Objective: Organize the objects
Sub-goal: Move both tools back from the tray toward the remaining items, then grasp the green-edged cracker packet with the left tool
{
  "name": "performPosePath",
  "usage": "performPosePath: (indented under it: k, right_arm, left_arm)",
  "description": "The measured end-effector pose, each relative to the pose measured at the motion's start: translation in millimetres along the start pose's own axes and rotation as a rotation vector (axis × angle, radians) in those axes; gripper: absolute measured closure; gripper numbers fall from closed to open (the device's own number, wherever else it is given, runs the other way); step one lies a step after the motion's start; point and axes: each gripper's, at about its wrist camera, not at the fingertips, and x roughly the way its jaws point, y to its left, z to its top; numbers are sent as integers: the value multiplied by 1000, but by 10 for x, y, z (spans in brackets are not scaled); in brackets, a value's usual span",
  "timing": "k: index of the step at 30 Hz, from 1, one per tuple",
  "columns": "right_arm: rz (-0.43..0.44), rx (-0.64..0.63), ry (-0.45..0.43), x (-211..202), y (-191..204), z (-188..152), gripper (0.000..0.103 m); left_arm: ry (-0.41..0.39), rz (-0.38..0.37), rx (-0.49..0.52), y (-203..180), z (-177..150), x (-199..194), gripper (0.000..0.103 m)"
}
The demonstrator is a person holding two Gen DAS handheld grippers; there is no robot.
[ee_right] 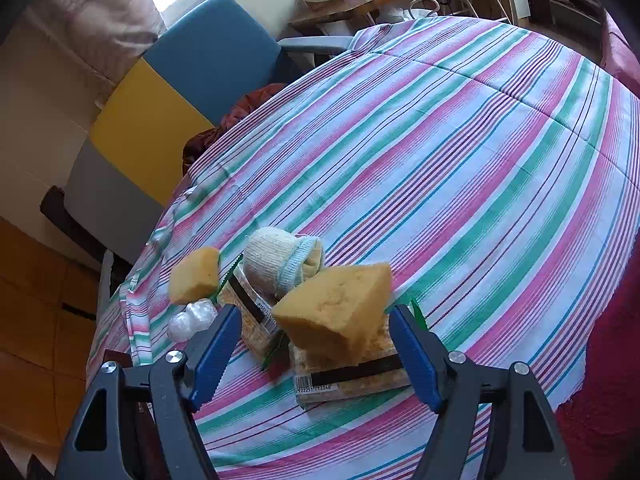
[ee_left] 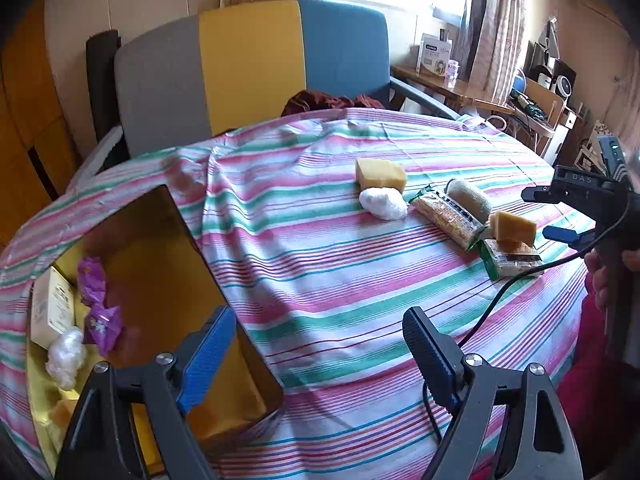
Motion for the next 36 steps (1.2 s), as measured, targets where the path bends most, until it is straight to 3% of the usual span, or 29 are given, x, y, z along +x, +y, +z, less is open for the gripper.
performPosePath:
  k: [17,19,25,28,31,36]
  right_arm:
    - [18,154,28,30,-307,73,26]
    - [12,184,32,47,-367,77,26]
    - [22,236,86,178,-456,76,25]
    - [28,224,119,253,-412,68,20]
    - [153,210,213,373,-290,1,19]
    - [442,108,482,643,159,-226,19]
  left_arm:
    - [97,-49,18,-426,285,516,22]
    - [103,-69,46,-538,326,576,28]
    - [121,-101,83,-805,367,698,30]
    - [138,-108,91,-847,304,732,30]
    - [147,-114,80,-799,263,739,30]
    - [121,-94,80,-644,271,667,30]
